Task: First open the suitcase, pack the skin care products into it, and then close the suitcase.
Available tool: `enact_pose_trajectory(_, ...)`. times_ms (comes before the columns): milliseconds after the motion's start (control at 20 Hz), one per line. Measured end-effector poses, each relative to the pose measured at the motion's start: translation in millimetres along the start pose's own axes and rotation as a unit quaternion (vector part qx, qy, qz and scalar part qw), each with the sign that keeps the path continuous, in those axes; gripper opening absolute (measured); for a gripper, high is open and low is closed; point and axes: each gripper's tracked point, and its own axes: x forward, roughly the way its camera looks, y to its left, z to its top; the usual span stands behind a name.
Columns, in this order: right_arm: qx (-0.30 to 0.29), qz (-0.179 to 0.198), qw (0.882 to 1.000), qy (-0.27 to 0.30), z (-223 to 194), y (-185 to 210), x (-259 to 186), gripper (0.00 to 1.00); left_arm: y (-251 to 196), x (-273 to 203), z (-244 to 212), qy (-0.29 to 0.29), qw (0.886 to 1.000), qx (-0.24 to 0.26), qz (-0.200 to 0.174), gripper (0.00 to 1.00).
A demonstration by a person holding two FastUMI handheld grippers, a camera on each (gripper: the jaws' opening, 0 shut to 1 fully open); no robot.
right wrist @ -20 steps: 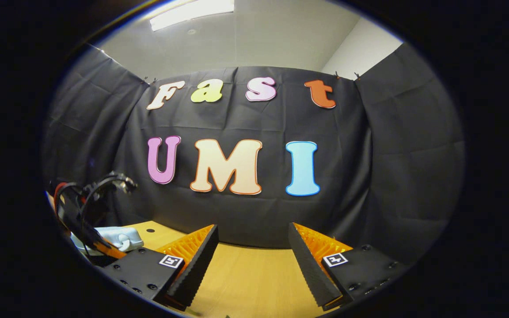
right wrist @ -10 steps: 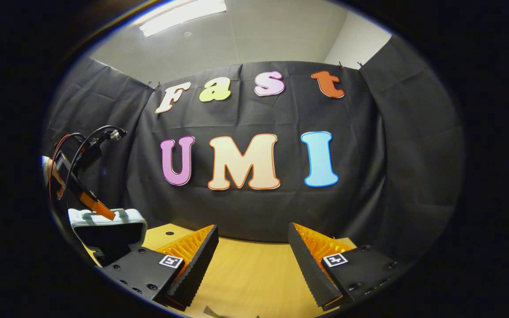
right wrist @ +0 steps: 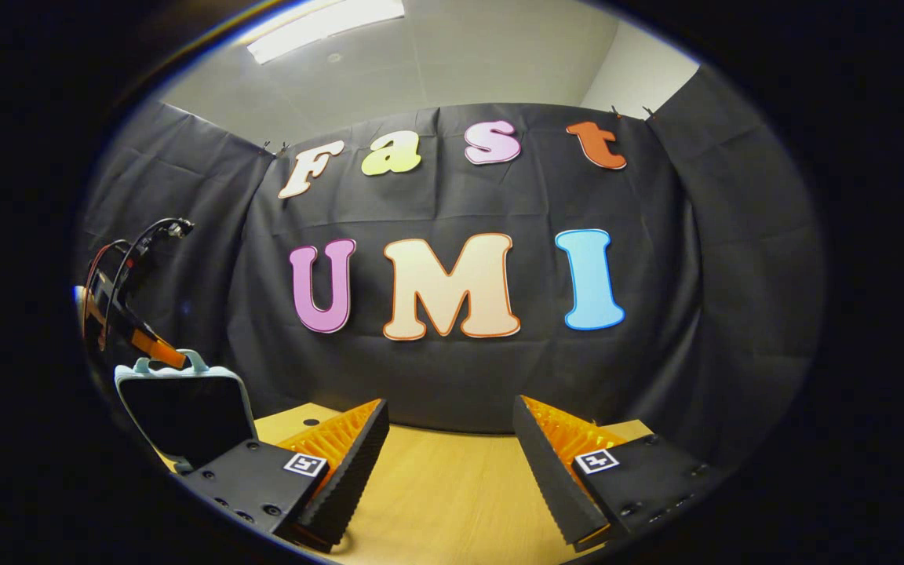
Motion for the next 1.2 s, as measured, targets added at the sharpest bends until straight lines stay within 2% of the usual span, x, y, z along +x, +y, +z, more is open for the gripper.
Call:
enact_pose_trajectory(50, -0.004, 0.0, 1.0, -0.002, -0.5, 11.4, 4.2, 0.98, 21.8, 3.8, -0.2, -0.006, 1.0, 0.004, 0.019, 0.0)
enact_pose_trajectory(350, -0.026, -0.01, 1.0, -0.007, -9.6, 59.0, 20.1, 0.98, 82.2, 31.7, -26.2, 0.001, 1.0, -0.005, 0.027, 0.0)
enact_pose_trajectory(600, -0.039, -0.023, 0.999, 0.012, -20.9, 74.1, 27.7, 0.98, 121.7, 60.5, -53.1, 0.007, 0.999, -0.032, 0.016, 0.0)
enact_pose_trajectory(750, -0.049, -0.022, 0.998, 0.016, -22.2, 83.1, 30.1, 0.98, 144.6, 83.7, -74.2, 0.02, 0.997, -0.068, 0.01, 0.0)
enact_pose_trajectory(950, -0.061, -0.02, 0.998, 0.024, -26.9, 90.5, 29.9, 0.98, 167.9, 115.6, -115.5, 0.046, 0.992, -0.116, 0.024, 0.0)
enact_pose_trajectory(1200, -0.061, -0.025, 0.997, 0.045, -39.1, 94.8, 31.1, 1.0, 184.2, 145.2, -169.4, 0.07, 0.987, -0.139, 0.029, 0.0)
